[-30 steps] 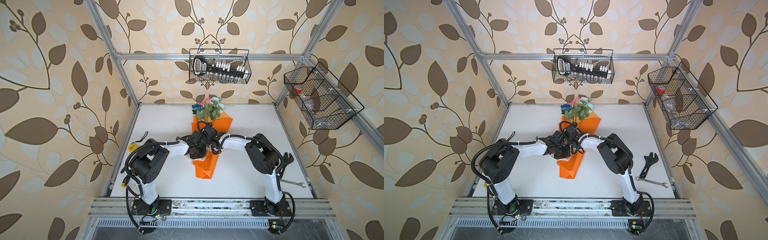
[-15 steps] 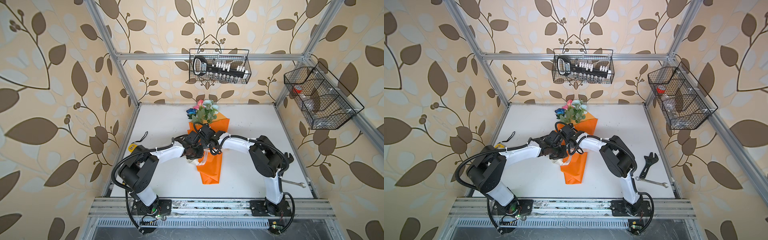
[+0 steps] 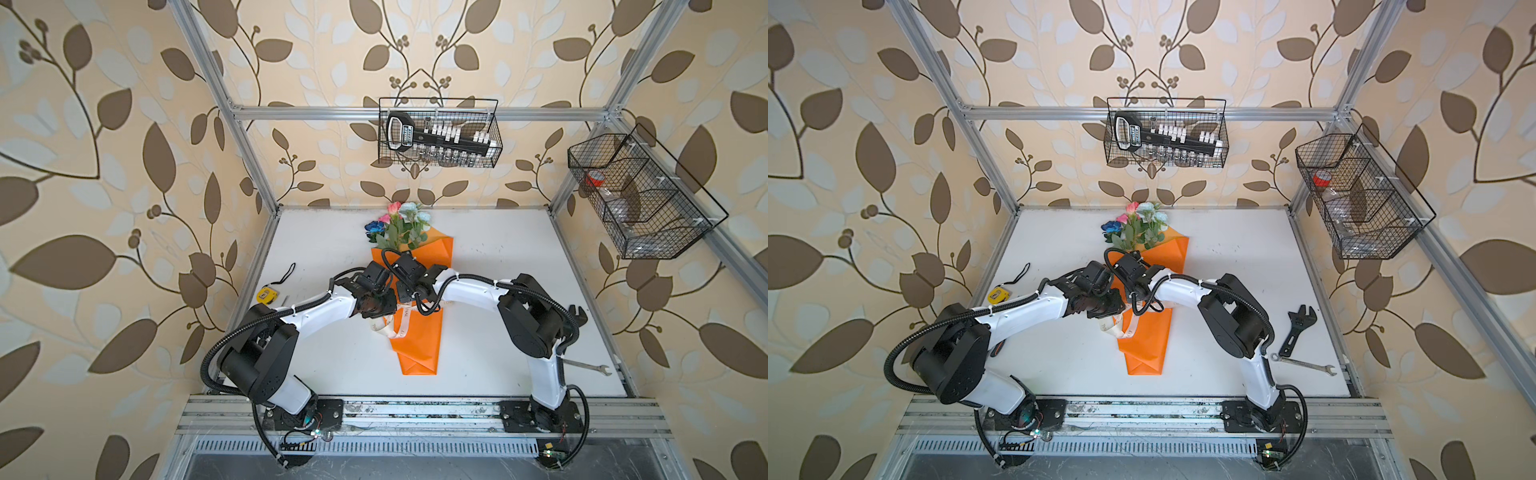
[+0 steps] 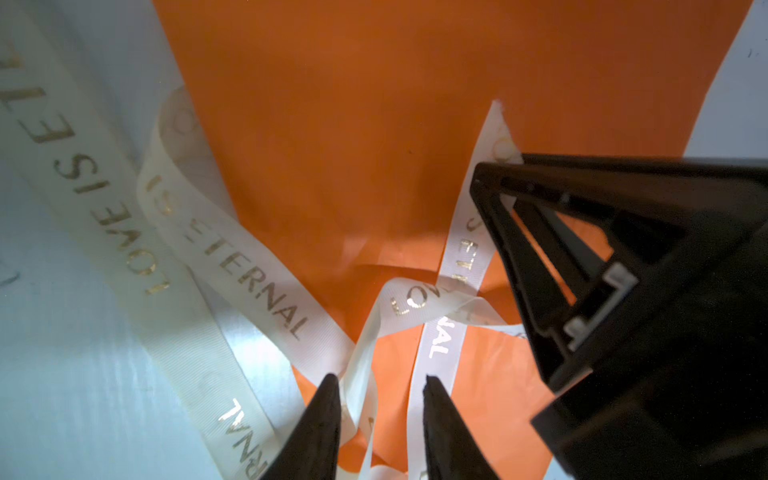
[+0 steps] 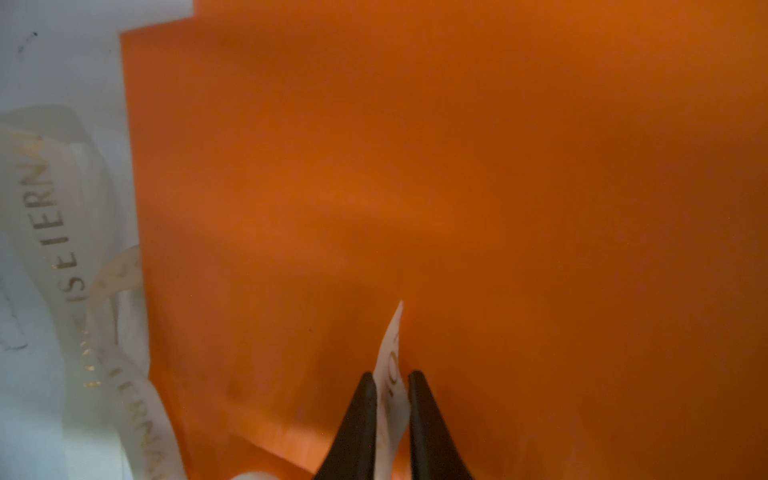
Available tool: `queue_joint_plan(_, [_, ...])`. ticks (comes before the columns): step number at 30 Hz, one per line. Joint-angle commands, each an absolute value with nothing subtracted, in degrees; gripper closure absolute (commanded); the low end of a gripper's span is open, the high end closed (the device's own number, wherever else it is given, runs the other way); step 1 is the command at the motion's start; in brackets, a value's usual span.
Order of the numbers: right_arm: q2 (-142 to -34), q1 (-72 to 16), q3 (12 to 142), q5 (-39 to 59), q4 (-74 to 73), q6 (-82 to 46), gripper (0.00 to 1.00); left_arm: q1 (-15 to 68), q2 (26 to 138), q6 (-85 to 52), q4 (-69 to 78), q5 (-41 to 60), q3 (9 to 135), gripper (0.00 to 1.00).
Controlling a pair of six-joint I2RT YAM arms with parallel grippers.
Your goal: Tie the bouquet of fake flowers
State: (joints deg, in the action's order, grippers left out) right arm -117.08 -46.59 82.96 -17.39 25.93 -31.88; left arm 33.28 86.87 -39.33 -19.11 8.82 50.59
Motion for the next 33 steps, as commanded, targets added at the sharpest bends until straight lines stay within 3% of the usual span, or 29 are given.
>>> queue_joint_plan(1, [-117.73,-47.03,84.73,-16.54,26.48,-31.52,0.84,33.06,87.88,-38.69,-17.08,8.66,52.15,0.66])
queue_joint_plan(11, [-120.45,-47.19,86.64,-15.25,25.58,-30.85,0.99,33.06,90.52,-39.45,-15.35,10.1,52.21,0.71])
queue_joint_plan(17, [-118.12,-47.16,87.05,-14.59,25.05,-29.76,1.0,32.3,87.6,-39.64,-18.28,8.73,51.25,0.71])
queue_joint_plan(21, [-111.97,-47.08,85.14,-15.69,21.74,-27.48,1.0,30.57,83.92,-39.31,-22.74,7.31,49.56,0.64])
queue_joint_plan(26, [-106.37,-46.01,83.95,-18.46,18.35,-24.81,1.0,26.97,79.38,-39.72,-27.37,6.09,46.81,0.49])
queue_joint_plan(31, [-103.03,-44.3,83.59,-19.03,17.99,-23.89,1.0,22.63,78.95,-41.45,-26.12,6.68,44.68,0.19])
queue_joint_plan(33, [-101.96,-43.87,82.48,-19.08,17.8,-24.06,1.0,22.15,79.93,-42.45,-22.88,7.34,44.37,0.12])
